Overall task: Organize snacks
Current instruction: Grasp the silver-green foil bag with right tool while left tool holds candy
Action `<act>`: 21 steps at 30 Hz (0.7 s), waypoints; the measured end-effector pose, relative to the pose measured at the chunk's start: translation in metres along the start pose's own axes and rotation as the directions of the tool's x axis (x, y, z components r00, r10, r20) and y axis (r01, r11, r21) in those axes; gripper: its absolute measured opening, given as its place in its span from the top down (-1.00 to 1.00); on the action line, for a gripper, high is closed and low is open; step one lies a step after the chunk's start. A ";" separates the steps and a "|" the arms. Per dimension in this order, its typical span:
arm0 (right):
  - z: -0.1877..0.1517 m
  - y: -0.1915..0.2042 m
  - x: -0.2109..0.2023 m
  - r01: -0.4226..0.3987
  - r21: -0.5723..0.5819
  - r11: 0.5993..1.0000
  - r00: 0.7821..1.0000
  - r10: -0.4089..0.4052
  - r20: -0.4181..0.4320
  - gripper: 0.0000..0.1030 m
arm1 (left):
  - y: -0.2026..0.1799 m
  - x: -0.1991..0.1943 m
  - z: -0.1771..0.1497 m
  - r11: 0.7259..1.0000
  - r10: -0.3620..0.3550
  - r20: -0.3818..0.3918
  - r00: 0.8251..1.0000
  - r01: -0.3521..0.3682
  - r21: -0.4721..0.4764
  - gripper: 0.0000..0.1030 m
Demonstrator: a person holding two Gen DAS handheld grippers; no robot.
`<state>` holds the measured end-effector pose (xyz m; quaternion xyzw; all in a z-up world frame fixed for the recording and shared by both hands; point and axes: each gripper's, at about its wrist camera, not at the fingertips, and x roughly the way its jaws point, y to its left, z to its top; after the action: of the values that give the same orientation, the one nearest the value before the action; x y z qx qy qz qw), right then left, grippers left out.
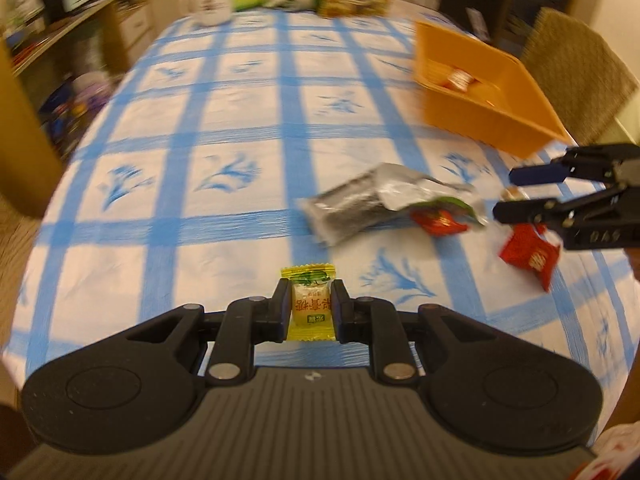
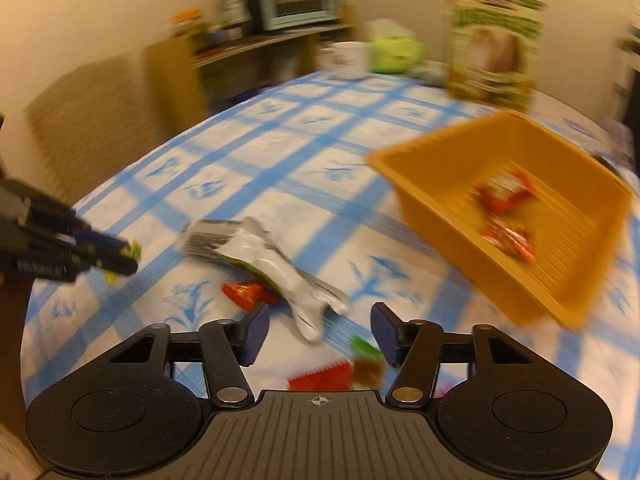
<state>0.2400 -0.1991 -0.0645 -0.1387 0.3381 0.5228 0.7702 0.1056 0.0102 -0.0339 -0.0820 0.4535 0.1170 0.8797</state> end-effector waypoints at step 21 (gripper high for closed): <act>0.030 -0.006 0.064 -0.209 -0.212 0.955 0.977 0.197 -0.076 0.47 | 0.038 -0.044 -0.031 0.957 0.170 -0.028 0.985 -0.172 -0.235 0.64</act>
<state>0.2709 -0.1395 -0.0860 -0.2010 0.3117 0.6292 0.6831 0.0465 0.0330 -0.0172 -0.1470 0.4449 0.2453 0.8487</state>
